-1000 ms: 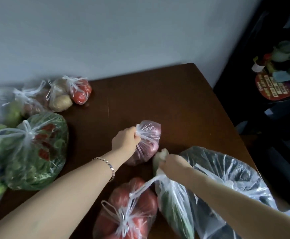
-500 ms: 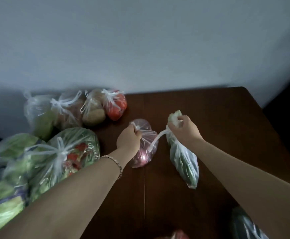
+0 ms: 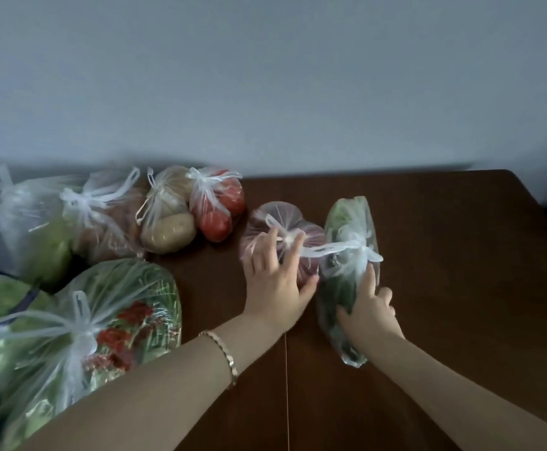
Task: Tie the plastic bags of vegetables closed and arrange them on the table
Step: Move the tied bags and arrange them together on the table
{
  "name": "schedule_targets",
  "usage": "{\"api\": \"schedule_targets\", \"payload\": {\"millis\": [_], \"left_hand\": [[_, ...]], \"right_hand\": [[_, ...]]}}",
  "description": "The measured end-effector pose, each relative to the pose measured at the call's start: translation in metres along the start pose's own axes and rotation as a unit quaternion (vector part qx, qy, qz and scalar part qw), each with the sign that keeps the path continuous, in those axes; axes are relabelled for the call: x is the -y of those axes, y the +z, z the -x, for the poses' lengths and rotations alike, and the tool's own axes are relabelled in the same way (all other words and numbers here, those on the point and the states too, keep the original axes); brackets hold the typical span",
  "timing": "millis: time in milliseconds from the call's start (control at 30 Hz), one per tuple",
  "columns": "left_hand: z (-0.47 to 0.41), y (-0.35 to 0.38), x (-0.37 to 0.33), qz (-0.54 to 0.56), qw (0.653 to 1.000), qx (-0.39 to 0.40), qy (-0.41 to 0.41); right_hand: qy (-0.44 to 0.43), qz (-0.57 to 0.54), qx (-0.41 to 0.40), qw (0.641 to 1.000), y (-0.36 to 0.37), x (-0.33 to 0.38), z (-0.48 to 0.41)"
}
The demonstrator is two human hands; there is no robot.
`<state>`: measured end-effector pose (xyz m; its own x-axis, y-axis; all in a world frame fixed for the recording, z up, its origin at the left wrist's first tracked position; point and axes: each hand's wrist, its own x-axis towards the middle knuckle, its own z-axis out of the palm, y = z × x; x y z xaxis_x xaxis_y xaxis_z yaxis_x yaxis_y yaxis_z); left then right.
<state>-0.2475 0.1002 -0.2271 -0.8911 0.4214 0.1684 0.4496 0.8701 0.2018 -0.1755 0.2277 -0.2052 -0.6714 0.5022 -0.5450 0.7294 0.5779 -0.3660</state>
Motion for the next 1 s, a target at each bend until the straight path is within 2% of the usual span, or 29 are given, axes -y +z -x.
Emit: {"api": "schedule_targets", "payload": {"millis": [133,200,300,400,567,700,800,900,1000], "left_hand": [[0.001,0.006,0.004,-0.082,0.992,0.094,0.030],[-0.013,0.004,0.003,-0.071,0.990,0.113,0.037],[-0.036,-0.002,0.006,-0.049,0.979,0.195,0.020],[-0.059,-0.005,0.019,-0.048,0.977,0.206,0.027],[-0.079,-0.007,0.029,-0.071,0.976,0.202,0.041],[-0.054,-0.013,0.014,-0.071,0.983,0.171,0.004],[0.001,-0.024,-0.015,0.001,0.983,0.179,-0.041],[0.066,-0.046,-0.037,0.065,0.947,0.306,-0.074],[0.131,-0.076,-0.054,0.095,0.892,0.435,-0.078]], "right_hand": [[-0.017,-0.034,-0.038,0.999,0.003,0.018,-0.028],[-0.033,-0.038,-0.045,0.998,0.001,0.030,-0.044],[-0.057,-0.034,-0.047,0.997,-0.006,0.043,-0.066],[-0.099,-0.033,-0.044,0.994,-0.017,0.048,-0.085],[-0.156,-0.096,-0.003,0.983,-0.034,0.052,-0.078],[-0.193,0.009,-0.047,0.980,-0.025,0.034,-0.037],[-0.227,0.047,-0.033,0.972,-0.017,0.009,0.000],[-0.232,0.092,0.037,0.968,-0.020,-0.029,0.034],[-0.178,0.128,0.119,0.968,-0.025,-0.077,0.071]]}}
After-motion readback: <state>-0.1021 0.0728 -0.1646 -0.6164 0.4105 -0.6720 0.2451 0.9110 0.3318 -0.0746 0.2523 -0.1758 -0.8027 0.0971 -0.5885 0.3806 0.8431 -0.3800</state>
